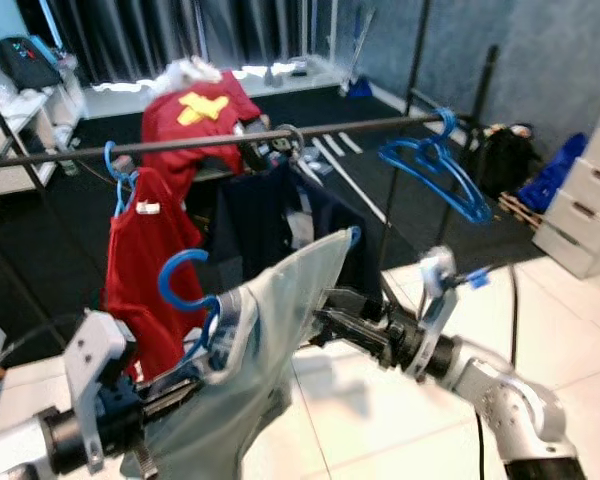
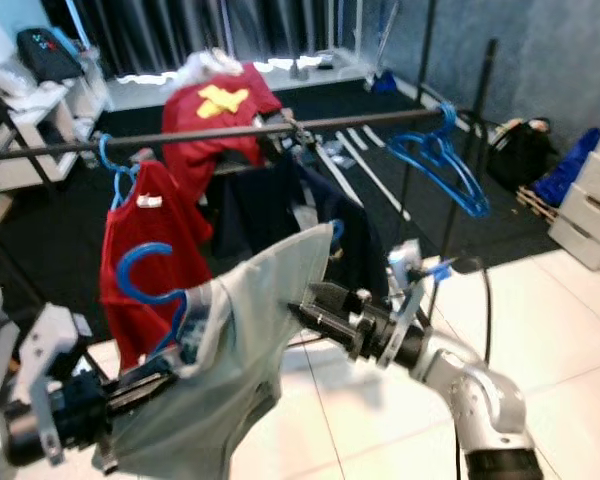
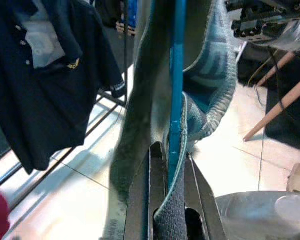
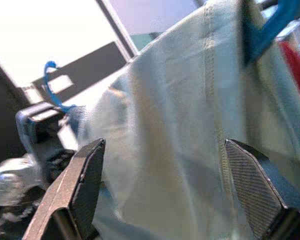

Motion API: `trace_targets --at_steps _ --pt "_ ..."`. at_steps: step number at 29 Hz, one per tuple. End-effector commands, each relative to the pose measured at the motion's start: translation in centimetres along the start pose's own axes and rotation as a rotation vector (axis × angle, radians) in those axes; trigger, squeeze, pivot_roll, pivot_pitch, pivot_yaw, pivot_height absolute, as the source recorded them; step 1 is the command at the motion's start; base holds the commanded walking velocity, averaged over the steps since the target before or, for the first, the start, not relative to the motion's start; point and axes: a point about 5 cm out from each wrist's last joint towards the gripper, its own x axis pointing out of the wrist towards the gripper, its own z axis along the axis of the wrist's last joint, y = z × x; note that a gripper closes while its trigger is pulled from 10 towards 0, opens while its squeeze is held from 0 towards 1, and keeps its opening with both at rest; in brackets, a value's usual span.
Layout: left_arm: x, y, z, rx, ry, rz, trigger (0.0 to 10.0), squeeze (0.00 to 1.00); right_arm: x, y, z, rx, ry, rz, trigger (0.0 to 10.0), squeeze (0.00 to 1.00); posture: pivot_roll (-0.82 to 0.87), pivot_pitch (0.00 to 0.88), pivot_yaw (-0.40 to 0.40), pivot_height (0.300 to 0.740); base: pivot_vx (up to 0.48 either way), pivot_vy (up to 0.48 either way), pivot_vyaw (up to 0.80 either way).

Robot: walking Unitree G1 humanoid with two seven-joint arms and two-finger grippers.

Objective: Hang hanger

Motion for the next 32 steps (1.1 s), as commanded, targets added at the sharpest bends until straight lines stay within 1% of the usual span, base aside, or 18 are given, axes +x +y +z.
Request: trace_targets --at_steps 1,2,4,5,7,8,12,15,18,23,25,27,32 --pt "-0.4 0.1 0.8 0.028 -0.011 -0.018 10.0 0.0 0.4 0.5 0.6 0.009 -0.031 0.049 10.0 0.0 -0.06 0.0 0.001 0.74 0.0 0.0 0.0" --pt "-0.6 0.2 1.1 0.028 -0.028 -0.02 10.0 0.0 0.3 0.8 0.8 0.025 -0.051 0.078 10.0 0.0 -0.06 0.0 0.001 0.74 0.0 0.0 0.0" --pt "-0.8 0.2 1.3 0.029 -0.039 -0.021 10.0 0.0 0.2 1.0 0.9 0.036 -0.064 0.097 10.0 0.0 -0.06 0.0 0.001 0.74 0.0 0.0 0.0" --pt "-1.1 0.2 1.6 0.029 -0.05 -0.03 10.0 0.0 -0.1 1.1 1.0 0.047 -0.076 0.117 10.0 0.0 -0.06 0.0 -0.001 0.74 0.0 0.0 0.0" --pt "-1.1 0.2 1.6 0.029 -0.05 -0.03 10.0 0.0 -0.1 1.1 1.0 0.047 -0.076 0.117 10.0 0.0 -0.06 0.0 -0.001 0.74 0.0 0.0 0.0" --pt "-1.4 0.1 1.7 0.03 -0.054 -0.039 10.0 0.0 -0.3 1.3 1.1 0.05 -0.08 0.13 10.0 0.0 -0.06 0.0 0.0 0.74 0.0 0.0 0.0" --pt "-1.8 0.0 1.9 0.029 -0.053 -0.058 10.0 0.0 -0.6 1.4 1.3 0.056 -0.085 0.141 10.0 0.0 -0.06 0.0 0.0 0.74 0.0 0.0 0.0" --pt "-1.8 -0.2 2.1 0.028 -0.056 -0.071 10.0 0.0 -0.6 1.4 1.4 0.057 -0.089 0.141 10.0 0.0 -0.06 0.0 0.001 0.74 0.0 0.0 0.0" --pt "-1.8 -0.8 2.4 0.025 -0.06 -0.116 10.0 0.0 -0.7 1.4 2.0 0.052 -0.113 0.129 10.0 0.0 -0.06 0.0 -0.001 0.74 0.0 0.0 0.0" --pt "-1.8 -1.3 2.4 0.022 -0.052 -0.144 10.0 0.0 -0.8 1.4 2.3 0.051 -0.125 0.126 10.0 0.0 -0.06 0.0 0.0 0.74 0.0 0.0 0.0" --pt "-1.6 -1.6 2.3 0.018 -0.047 -0.175 10.0 0.0 -0.8 1.3 2.4 0.051 -0.124 0.127 10.0 0.0 -0.06 0.0 0.0 0.74 0.0 0.0 0.0" --pt "-1.6 -1.6 2.3 0.018 -0.047 -0.175 10.0 0.0 -0.8 1.3 2.4 0.051 -0.124 0.127 10.0 0.0 -0.06 0.0 0.0 0.74 0.0 0.0 0.0" --pt "-1.0 -2.2 2.3 0.015 -0.044 -0.209 10.0 0.0 -0.6 1.5 2.1 0.054 -0.111 0.13 10.0 0.0 -0.06 0.0 0.001 0.74 0.0 0.0 0.0"
